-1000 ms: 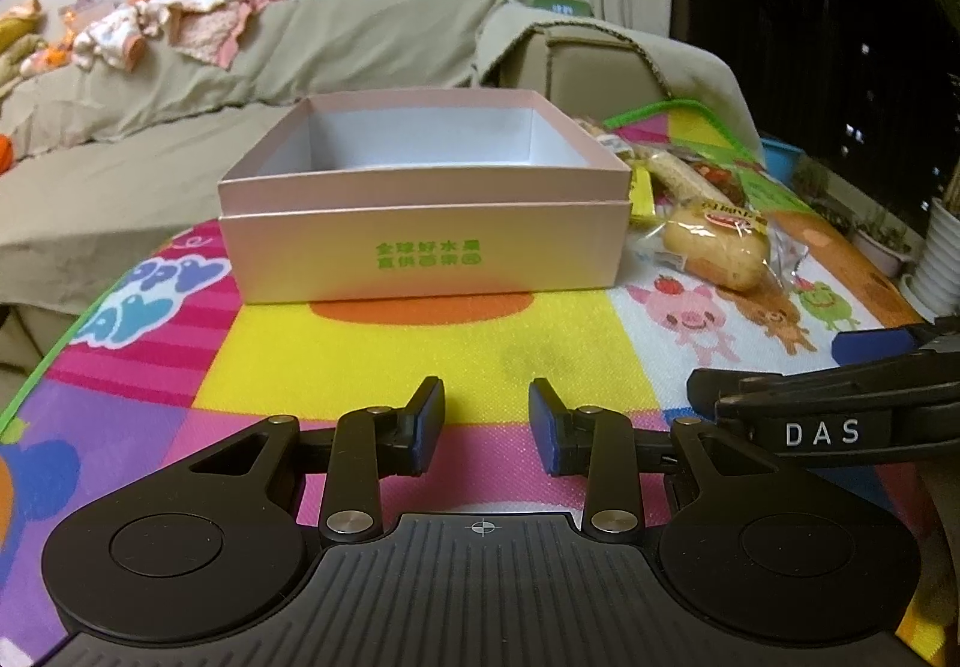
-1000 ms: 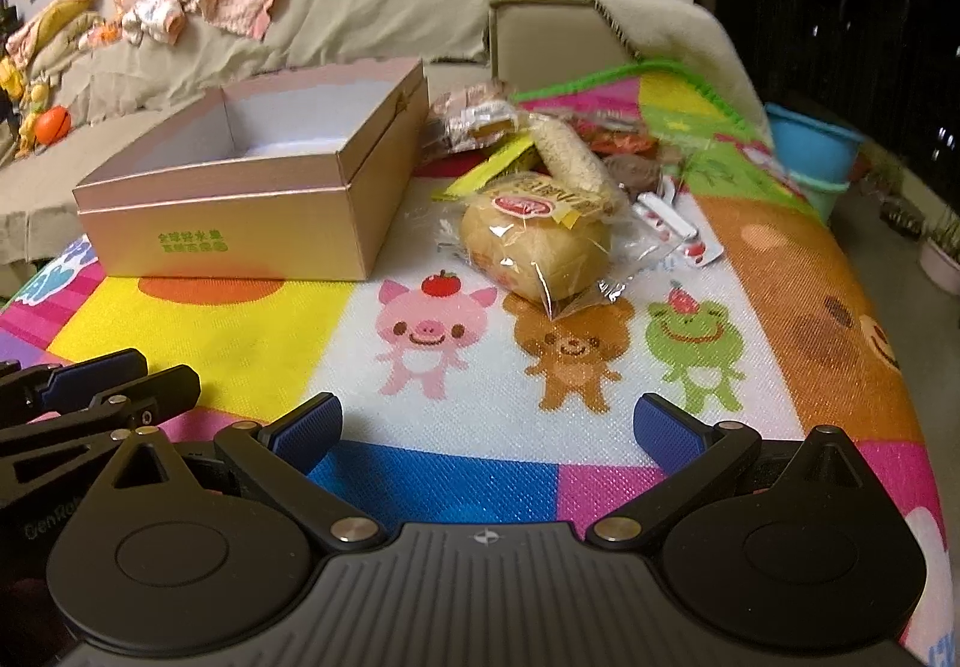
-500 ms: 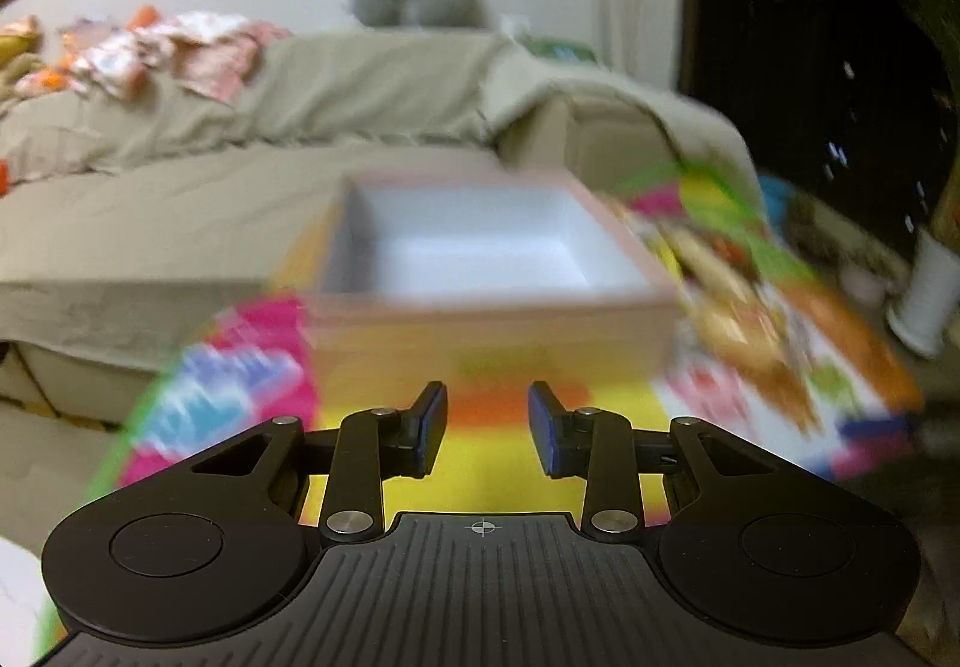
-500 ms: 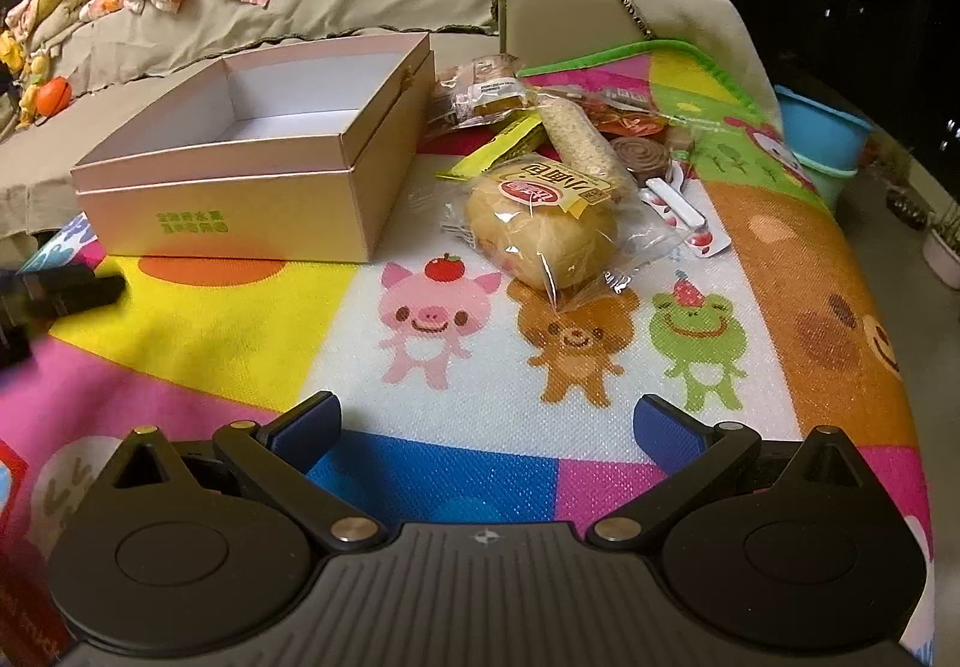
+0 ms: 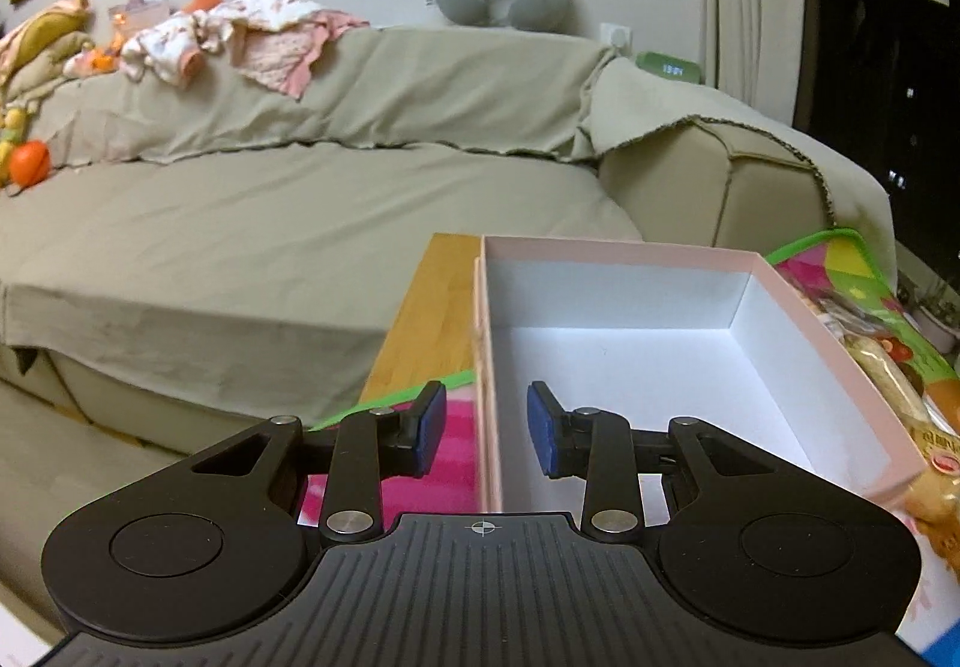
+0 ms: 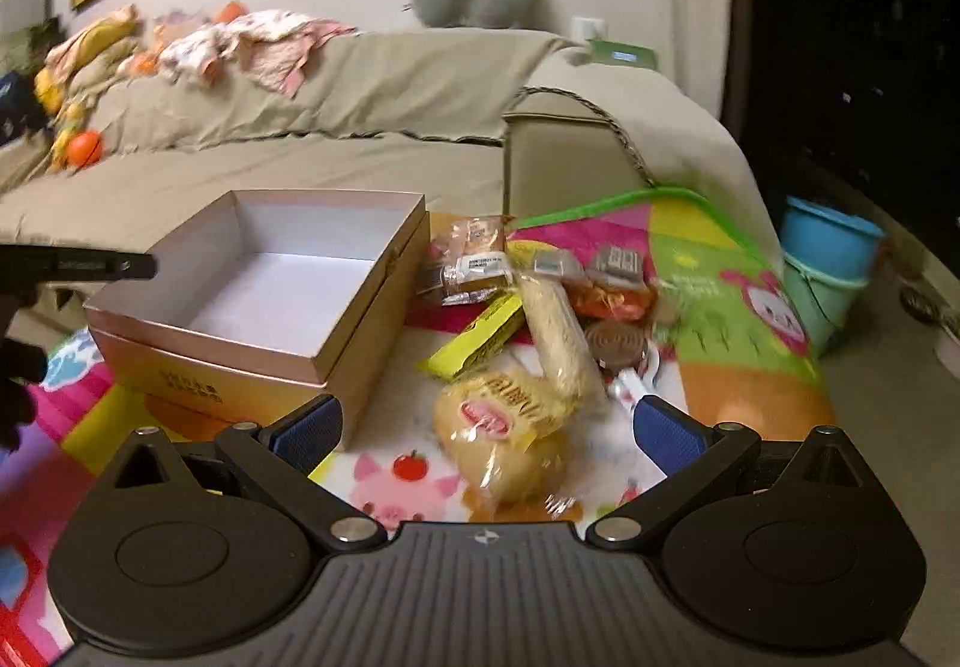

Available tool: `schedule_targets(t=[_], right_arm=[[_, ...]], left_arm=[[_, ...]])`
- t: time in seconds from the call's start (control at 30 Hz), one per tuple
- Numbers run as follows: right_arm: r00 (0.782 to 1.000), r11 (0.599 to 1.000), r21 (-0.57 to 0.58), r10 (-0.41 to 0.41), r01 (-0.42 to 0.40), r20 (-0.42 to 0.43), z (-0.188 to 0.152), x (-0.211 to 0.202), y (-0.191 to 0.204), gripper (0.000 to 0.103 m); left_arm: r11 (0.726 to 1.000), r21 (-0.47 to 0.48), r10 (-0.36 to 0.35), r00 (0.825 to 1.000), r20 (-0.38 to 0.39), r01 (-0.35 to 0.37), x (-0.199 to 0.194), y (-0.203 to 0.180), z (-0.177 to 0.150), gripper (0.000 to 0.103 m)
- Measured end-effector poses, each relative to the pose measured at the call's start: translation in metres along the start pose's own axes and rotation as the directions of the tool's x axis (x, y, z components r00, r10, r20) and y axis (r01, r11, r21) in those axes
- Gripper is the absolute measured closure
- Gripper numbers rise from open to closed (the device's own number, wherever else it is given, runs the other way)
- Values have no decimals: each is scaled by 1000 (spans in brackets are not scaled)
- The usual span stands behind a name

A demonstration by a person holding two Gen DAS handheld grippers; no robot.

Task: Organize objects
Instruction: 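Grasp the wrapped round bun with the right gripper and lift it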

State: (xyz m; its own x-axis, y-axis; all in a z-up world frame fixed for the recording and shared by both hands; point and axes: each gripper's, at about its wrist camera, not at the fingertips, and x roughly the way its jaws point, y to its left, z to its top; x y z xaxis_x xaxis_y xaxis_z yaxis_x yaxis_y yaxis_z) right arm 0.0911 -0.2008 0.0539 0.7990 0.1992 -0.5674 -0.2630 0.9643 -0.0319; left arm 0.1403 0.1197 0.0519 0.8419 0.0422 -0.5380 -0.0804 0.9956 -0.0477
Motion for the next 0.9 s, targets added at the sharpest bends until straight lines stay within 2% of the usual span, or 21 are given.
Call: schedule_targets(t=[0.13, 0.23, 0.3, 0.37, 0.43, 0.53, 0.57, 0.6, 0.63, 0.7, 0.77, 0.9], right_arm=[[1000, 991, -135, 3, -2, 11, 1, 6, 4, 0], [1000, 982, -187, 16, -15, 6, 1, 15, 6, 0], [999, 976, -211, 47, -51, -23, 0, 25, 6, 0], [996, 971, -226, 65, -76, -59, 0, 39, 5, 0], [994, 972, -220, 60, -79, -93, -2, 55, 4, 0], [989, 983, -165, 58, -81, -139, -3, 73, -4, 0], [986, 987, -138, 62, -84, -154, -3, 76, -6, 3], [983, 990, -112, 71, -90, -168, -3, 77, -9, 14], [979, 991, -89, 82, -100, -185, -3, 76, -11, 18], [977, 993, -76, 73, -90, -199, -4, 70, -11, 35], [974, 994, -58, 73, -88, -214, -2, 60, -13, 40], [974, 996, -50, 57, -70, -220, 3, 30, -9, 43]], left_arm=[[1000, -2, -20, 1000, -17, 20, 12, -4, -7, 69], [1000, 5, -21, 999, -26, 21, 14, -5, -12, 75], [1000, -4, -15, 999, -30, 15, 12, -4, -13, 81], [999, -41, -20, 999, -40, 19, 12, 2, -13, 89], [997, -76, -38, 997, -63, 34, 12, 8, -13, 90], [997, -80, -22, 996, -90, 15, 11, 7, -13, 90], [997, -80, -8, 995, -98, 0, 11, 5, -13, 90], [997, -77, 6, 994, -111, -15, 10, 3, -12, 90], [997, -72, 6, 994, -113, -15, 9, 1, -12, 89], [999, -35, 0, 997, -83, -3, 4, -2, -12, 89], [1000, 2, -2, 997, -74, 2, 4, -3, -13, 91], [1000, -7, -19, 996, -87, 19, 4, 0, -12, 92]])
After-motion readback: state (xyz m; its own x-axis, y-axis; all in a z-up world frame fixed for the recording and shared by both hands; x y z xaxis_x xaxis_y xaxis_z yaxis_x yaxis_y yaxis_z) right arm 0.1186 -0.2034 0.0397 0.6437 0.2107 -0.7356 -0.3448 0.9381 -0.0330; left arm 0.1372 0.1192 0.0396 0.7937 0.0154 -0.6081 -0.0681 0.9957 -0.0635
